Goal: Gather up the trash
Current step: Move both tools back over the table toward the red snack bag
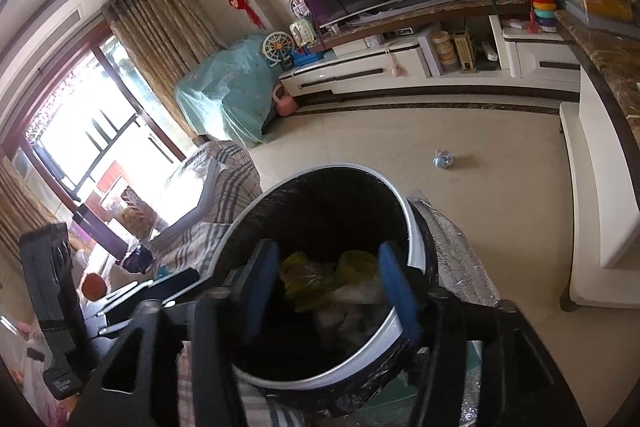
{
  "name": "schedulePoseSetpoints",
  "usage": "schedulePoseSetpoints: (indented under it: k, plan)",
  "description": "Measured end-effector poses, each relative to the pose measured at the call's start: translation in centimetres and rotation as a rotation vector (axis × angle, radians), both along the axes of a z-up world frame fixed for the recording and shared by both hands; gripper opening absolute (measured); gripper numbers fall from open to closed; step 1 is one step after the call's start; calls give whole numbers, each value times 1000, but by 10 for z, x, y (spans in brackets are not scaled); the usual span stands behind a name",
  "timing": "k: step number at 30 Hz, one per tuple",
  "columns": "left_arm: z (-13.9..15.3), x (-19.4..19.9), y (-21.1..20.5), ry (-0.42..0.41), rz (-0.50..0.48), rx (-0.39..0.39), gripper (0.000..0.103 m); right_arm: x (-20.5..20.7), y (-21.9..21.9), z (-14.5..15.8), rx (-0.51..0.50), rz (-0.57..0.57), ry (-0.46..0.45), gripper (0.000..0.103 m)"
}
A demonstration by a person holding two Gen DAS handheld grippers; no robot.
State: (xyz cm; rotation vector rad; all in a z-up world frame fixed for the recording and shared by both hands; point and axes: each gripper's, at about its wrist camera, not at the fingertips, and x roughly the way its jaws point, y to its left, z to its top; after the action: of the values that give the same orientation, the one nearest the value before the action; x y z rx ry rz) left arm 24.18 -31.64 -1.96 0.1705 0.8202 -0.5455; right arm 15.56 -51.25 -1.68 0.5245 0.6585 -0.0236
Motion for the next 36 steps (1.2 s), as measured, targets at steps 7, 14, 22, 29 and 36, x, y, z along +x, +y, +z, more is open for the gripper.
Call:
schedulePoseSetpoints:
  k: [7,14,22,29,36]
  plan:
    - [-1,-29,55,-5,85,-52,67,-11,30,8,15,32,-28,91]
    - [0,-48,115,-6,194,-100,69,-18,79,10,-14,108,-43,94]
    - [-5,-61,173,3,300,-125,69,-14,130,-3,-3,197,-3,94]
    - [-12,-70,218,7,372,-130,70,-9,169,-15,-1,258,25,94]
    - [-21,-70,255,17,439,-125,69,2,198,-25,-7,306,46,94]
